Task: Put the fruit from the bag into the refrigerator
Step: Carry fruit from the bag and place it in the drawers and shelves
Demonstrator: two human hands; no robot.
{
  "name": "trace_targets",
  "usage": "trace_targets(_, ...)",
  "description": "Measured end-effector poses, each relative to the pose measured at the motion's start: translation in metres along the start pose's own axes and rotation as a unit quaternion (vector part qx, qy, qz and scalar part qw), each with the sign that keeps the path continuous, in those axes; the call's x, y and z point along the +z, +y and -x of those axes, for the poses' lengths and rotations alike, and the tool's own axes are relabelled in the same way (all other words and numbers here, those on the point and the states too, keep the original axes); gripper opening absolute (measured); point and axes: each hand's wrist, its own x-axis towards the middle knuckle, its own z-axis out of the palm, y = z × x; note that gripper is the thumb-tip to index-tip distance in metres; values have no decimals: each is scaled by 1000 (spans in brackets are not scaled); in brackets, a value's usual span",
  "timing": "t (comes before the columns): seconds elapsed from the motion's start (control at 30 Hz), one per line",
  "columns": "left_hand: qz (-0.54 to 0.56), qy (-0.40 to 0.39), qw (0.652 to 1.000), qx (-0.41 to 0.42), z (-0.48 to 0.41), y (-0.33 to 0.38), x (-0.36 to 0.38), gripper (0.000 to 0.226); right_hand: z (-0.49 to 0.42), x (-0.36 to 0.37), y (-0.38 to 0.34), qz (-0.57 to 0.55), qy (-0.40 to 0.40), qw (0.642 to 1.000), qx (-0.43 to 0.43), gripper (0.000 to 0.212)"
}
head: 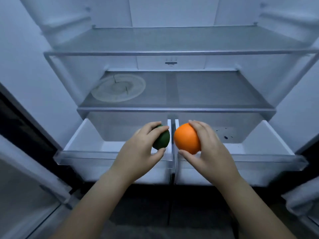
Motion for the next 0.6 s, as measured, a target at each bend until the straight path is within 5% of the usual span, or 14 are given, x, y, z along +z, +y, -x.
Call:
trace_targets(0.33, -86, -176, 980, -26, -63, -72, 24, 57, -67, 33, 72, 71, -174, 970, 154, 74)
trace_targets(0.6, -159, -358, 920, -27, -110, -115, 66, 64, -113, 60, 113, 185, -430, 879, 93, 76)
